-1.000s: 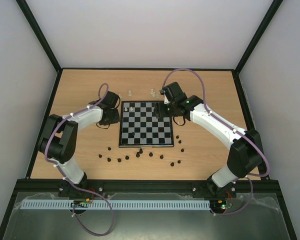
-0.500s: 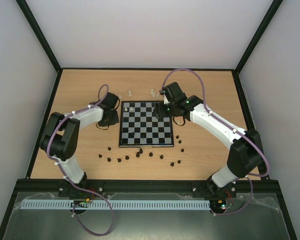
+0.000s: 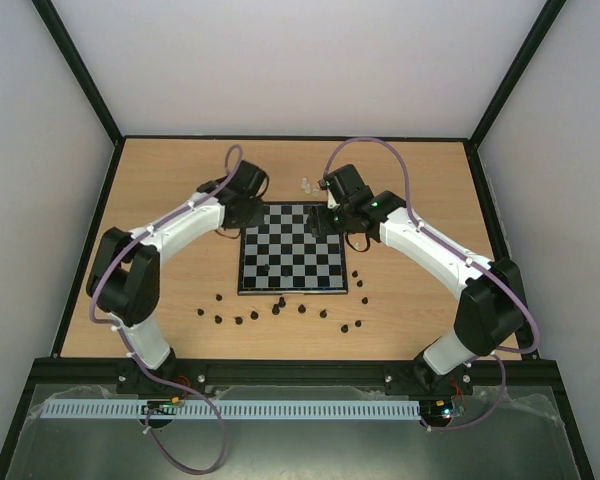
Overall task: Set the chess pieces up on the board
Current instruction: Pick up the chess piece at the center of the board, then place the chess piece on the chessboard.
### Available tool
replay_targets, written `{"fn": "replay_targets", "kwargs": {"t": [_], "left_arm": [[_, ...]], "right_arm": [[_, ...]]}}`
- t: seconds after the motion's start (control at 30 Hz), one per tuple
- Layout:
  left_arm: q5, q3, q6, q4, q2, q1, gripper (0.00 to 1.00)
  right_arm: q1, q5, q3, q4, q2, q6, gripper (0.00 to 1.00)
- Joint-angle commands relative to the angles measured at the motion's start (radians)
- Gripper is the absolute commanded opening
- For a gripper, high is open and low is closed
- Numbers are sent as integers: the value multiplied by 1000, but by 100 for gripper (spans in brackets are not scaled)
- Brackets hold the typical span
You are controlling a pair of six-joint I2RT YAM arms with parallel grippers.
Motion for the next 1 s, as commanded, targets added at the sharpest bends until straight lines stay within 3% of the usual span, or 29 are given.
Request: {"fn": "replay_targets", "kwargs": {"t": [0.0, 0.47, 0.97], "left_arm": [[16, 158, 37, -110, 44, -61, 5], [33, 493, 73, -196, 324, -114, 7], [28, 511, 98, -198, 424, -69, 10]], "right_arm": [[4, 41, -15, -14, -39, -2, 68], [0, 71, -22, -14, -77, 1, 68], [0, 53, -22, -11, -67, -1, 68]]}}
